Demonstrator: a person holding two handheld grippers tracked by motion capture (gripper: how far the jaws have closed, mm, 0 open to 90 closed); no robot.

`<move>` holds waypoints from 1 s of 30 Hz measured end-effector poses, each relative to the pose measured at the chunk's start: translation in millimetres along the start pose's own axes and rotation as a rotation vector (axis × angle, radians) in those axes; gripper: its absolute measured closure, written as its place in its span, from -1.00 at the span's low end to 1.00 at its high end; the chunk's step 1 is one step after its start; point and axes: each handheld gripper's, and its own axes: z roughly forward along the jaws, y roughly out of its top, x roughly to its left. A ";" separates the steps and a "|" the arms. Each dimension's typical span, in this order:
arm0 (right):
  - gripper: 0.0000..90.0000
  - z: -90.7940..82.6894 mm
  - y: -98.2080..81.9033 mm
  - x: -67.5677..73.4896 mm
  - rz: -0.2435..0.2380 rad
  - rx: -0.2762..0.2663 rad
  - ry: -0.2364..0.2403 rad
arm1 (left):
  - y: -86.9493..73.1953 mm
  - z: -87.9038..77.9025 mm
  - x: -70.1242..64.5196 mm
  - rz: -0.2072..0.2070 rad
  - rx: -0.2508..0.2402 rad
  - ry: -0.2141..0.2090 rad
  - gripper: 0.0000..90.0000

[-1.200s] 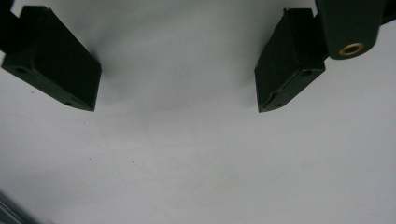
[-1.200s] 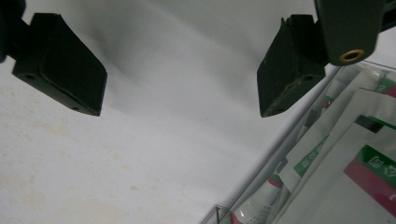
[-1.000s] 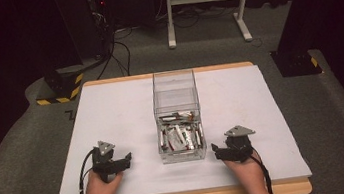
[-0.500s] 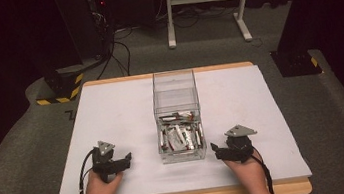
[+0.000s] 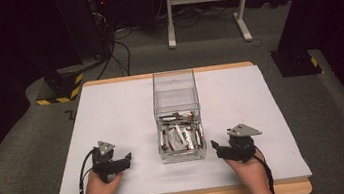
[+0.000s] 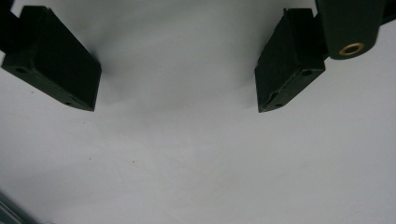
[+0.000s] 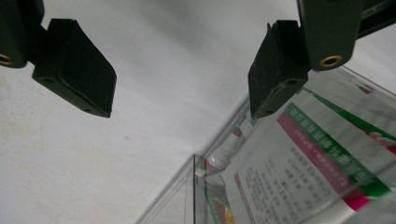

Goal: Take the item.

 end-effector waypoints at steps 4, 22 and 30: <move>-0.46 -3.2 2.7 1.4 -0.014 -0.016 -0.001 | 0.0 0.0 0.0 0.000 0.000 0.000 -0.67; -0.47 -13.9 18.4 5.0 -0.007 -0.064 -0.020 | 0.0 0.0 0.1 0.001 0.000 0.000 -0.67; -0.47 -17.3 29.1 9.9 0.002 -0.094 -0.004 | 0.1 -0.2 0.3 0.004 0.002 0.000 -0.67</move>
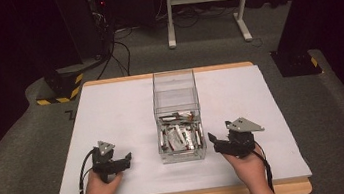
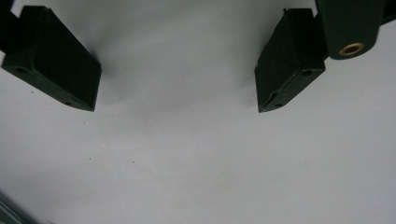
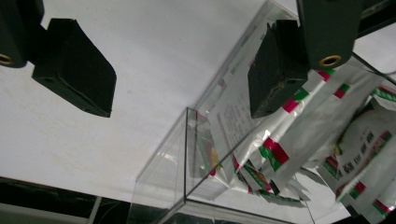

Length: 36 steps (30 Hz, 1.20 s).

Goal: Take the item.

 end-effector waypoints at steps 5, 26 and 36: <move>-0.45 -1.7 10.1 1.5 -0.008 -0.019 0.008 | 0.0 0.0 0.0 0.000 0.000 0.000 -0.67; -0.45 2.1 29.8 13.8 -0.017 -0.069 0.035 | -0.1 0.2 -0.2 -0.003 -0.003 0.000 -0.67; -0.45 -1.6 29.9 15.6 0.001 -0.077 0.066 | -0.1 0.2 -0.4 -0.004 -0.002 0.002 -0.68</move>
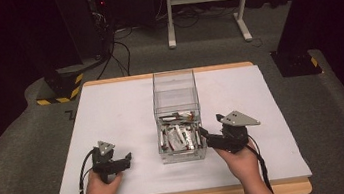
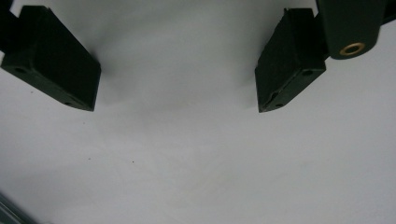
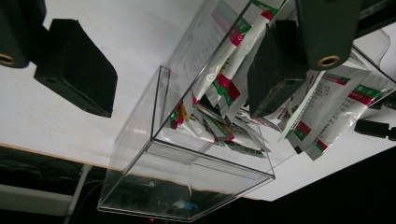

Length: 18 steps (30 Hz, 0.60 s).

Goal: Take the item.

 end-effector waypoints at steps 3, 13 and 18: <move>-0.45 0.7 0.5 1.0 0.001 0.000 0.006 | 0.0 0.1 0.1 -0.001 0.000 0.000 -0.68; -0.47 6.6 2.1 5.4 -0.005 0.004 0.029 | 0.0 0.2 0.3 -0.003 0.000 -0.001 -0.68; -0.48 9.4 3.5 8.4 -0.007 0.004 0.042 | 0.1 0.2 0.3 -0.003 0.000 -0.002 -0.68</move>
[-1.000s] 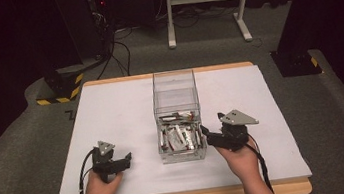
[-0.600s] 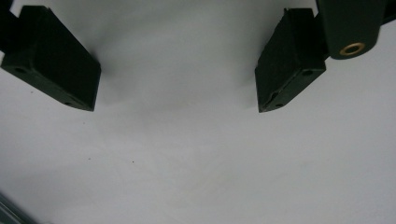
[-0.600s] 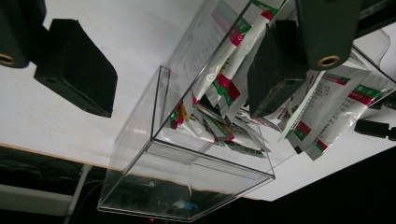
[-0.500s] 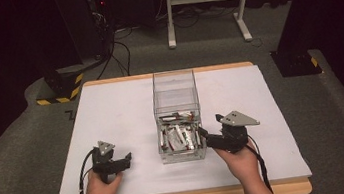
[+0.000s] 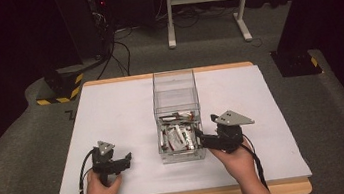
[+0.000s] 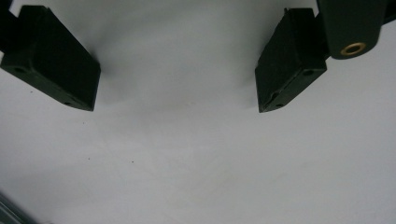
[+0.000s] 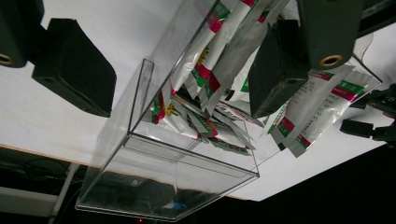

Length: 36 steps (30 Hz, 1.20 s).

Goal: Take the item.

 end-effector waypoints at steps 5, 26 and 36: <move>-0.49 3.2 1.0 3.4 -0.002 0.004 0.019 | 0.0 0.0 -0.1 0.000 0.000 0.000 -0.68; -0.44 12.6 6.2 24.0 -0.031 -0.004 0.081 | -0.1 -0.1 0.0 0.000 0.000 0.000 -0.68; -0.43 15.3 8.2 33.8 -0.044 -0.005 0.107 | -0.1 -0.1 0.0 0.001 0.000 0.000 -0.68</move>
